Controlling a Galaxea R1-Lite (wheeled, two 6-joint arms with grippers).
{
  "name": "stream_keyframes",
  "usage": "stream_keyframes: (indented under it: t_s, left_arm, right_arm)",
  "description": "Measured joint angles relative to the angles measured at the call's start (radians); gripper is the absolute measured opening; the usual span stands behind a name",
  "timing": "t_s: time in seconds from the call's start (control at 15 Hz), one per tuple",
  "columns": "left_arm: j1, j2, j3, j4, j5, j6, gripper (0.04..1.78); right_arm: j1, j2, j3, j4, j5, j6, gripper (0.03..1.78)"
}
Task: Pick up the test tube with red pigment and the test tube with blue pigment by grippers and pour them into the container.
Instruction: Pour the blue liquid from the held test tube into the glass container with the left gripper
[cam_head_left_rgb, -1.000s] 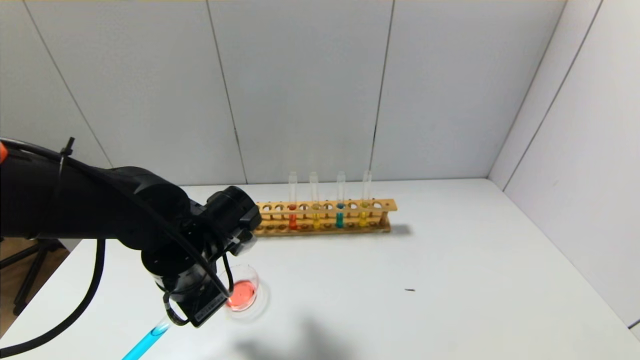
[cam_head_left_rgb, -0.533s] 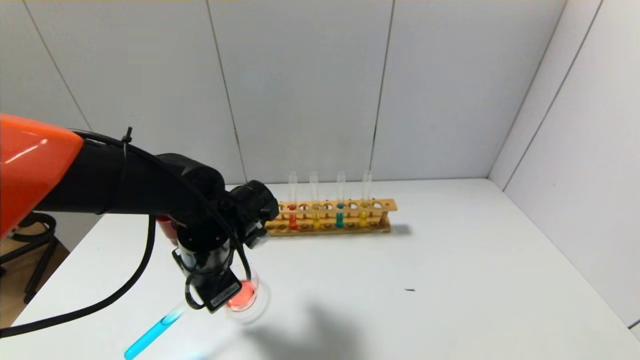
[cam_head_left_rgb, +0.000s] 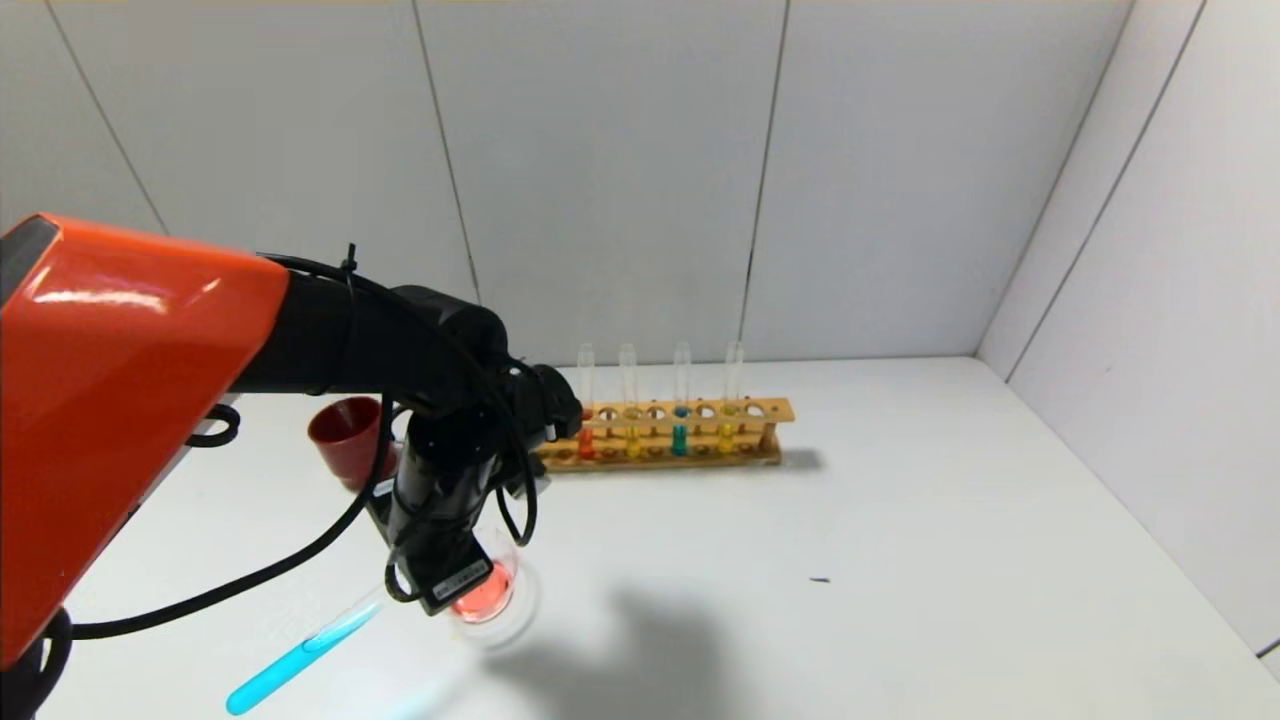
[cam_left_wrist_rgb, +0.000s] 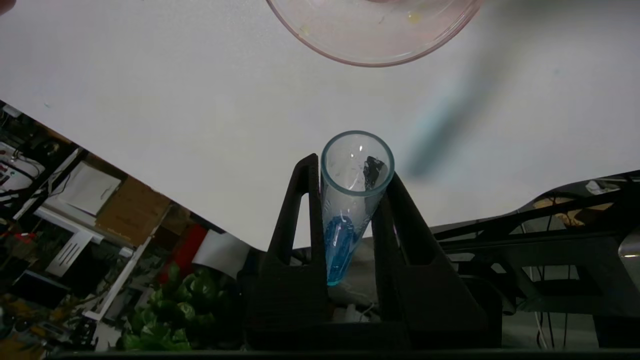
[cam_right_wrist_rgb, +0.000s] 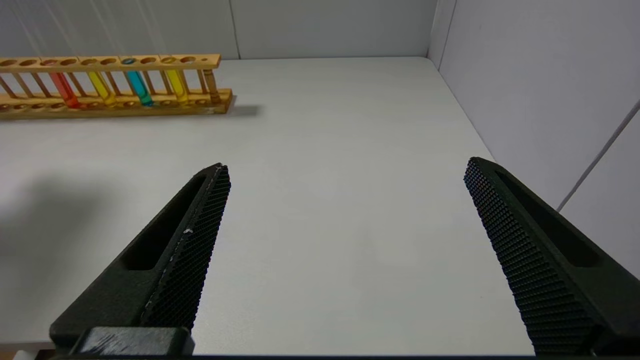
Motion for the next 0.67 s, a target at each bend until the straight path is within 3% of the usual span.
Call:
stream_keyframes:
  t_s: [0.33, 0.67]
  left_arm:
    - [0.004, 0.062, -0.073, 0.018, 0.008, 0.041, 0.31]
    - [0.010, 0.110, -0.201, 0.189, 0.009, 0.065, 0.31]
  right_arm:
    - [0.000, 0.000, 0.000, 0.000, 0.000, 0.000, 1.71]
    - [0.000, 0.000, 0.000, 0.000, 0.000, 0.000, 1.71]
